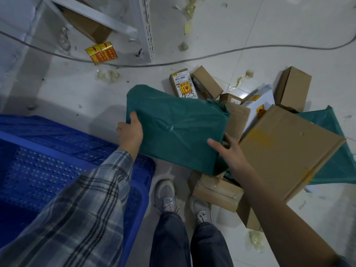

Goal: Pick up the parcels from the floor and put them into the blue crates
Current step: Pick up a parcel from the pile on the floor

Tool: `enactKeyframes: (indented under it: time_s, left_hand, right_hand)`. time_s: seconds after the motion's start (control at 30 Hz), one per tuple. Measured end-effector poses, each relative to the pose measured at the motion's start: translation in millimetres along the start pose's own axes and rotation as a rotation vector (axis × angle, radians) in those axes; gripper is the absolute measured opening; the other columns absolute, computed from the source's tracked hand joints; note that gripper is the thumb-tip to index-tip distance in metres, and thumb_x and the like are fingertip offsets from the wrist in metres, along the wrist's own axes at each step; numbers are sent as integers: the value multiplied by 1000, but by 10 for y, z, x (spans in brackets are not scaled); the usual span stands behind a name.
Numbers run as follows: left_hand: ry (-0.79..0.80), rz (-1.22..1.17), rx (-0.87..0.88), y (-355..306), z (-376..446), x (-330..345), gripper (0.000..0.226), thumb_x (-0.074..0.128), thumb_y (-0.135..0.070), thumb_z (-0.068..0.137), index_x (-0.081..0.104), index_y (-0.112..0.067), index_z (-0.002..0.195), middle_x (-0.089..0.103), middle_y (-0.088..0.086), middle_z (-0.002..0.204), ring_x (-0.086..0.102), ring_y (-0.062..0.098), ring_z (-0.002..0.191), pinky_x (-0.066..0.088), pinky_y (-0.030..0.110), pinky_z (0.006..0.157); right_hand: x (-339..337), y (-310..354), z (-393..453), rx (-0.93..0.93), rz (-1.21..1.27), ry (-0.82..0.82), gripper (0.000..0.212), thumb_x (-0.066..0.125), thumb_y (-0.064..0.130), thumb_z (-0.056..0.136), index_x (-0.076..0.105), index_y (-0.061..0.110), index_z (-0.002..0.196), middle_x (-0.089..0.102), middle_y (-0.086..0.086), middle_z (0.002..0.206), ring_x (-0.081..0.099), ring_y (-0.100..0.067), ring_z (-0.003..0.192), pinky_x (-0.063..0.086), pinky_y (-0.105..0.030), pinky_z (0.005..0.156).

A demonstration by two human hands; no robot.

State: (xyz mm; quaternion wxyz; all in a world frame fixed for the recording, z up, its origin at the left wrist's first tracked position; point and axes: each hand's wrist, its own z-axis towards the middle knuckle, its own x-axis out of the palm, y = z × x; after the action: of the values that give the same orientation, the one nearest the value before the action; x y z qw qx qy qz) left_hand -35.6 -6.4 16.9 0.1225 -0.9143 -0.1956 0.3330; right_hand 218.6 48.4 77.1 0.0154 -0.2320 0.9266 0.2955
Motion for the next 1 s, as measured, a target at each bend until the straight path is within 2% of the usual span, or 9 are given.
enactKeyframes:
  time_s: [0.27, 0.33, 0.43, 0.53, 0.6, 0.7, 0.77, 0.87, 1.0]
  left_hand:
    - [2, -192, -73, 108, -148, -18, 90, 27, -70, 88, 22, -4, 148, 30, 14, 152, 36, 29, 134, 28, 41, 114]
    - [11, -210, -59, 91, -189, -6, 87, 27, -69, 89, 22, -4, 147, 30, 14, 151, 37, 29, 134, 29, 40, 113]
    - [-9, -201, -21, 32, -260, 43, 82, 25, -66, 91, 22, -6, 147, 30, 14, 151, 37, 30, 133, 29, 41, 111]
    - [20, -229, 15, -22, -336, 31, 80, 23, -70, 88, 21, -20, 149, 22, 12, 155, 29, 29, 138, 23, 45, 115]
    - [82, -306, -1, -21, -345, -23, 90, 25, -84, 71, 29, -34, 146, 28, 8, 153, 35, 29, 134, 27, 48, 113]
    - [80, -432, -37, 53, -282, -84, 105, 34, -90, 48, 44, -37, 138, 42, 1, 145, 48, 24, 124, 38, 47, 106]
    - [77, -513, -19, 67, -368, -106, 92, 40, -81, 53, 58, -28, 126, 56, 0, 132, 55, 21, 115, 43, 44, 103]
    - [83, -598, 22, 10, -516, -116, 69, 46, -70, 56, 66, -19, 98, 66, 3, 117, 61, 22, 106, 48, 43, 98]
    - [132, -633, 119, -30, -552, -115, 61, 51, -63, 69, 64, -19, 109, 59, 4, 125, 57, 20, 112, 44, 41, 101]
  right_hand:
    - [-226, 119, -44, -210, -71, 163, 79, 84, 50, 55, 40, 29, 117, 39, 5, 140, 37, -18, 133, 38, -46, 109]
    - [-255, 145, -52, -220, -107, 150, 81, 83, 54, 48, 38, 31, 112, 40, 4, 139, 38, -19, 132, 38, -47, 108]
    - [-263, 75, -78, -192, -117, 167, 107, 83, 55, 47, 22, 31, 132, 33, 3, 145, 35, -18, 135, 37, -46, 110]
    - [-181, 37, -123, -121, -16, 97, 89, 65, 50, 76, 8, 38, 143, 29, 9, 144, 32, -12, 129, 31, -41, 112]
    - [-191, 29, -127, 48, 174, -1, 58, 35, 62, 90, 26, 35, 140, 34, 5, 146, 37, -17, 125, 28, -45, 111]
    - [-275, -90, -171, 212, 475, 51, 73, 18, 79, 82, 45, 35, 134, 43, -6, 142, 38, -32, 131, 25, -59, 110]
    - [-290, -125, -251, 303, 587, 111, 75, 24, 83, 77, 56, 29, 118, 52, -7, 131, 46, -34, 122, 29, -65, 104]
    - [-259, -104, -284, 377, 580, 182, 70, 43, 81, 72, 56, 35, 122, 56, -1, 130, 49, -31, 121, 39, -65, 94]
    - [-261, -95, -311, 459, 561, 119, 58, 63, 54, 78, 48, 34, 130, 55, -3, 130, 52, -31, 117, 42, -63, 92]
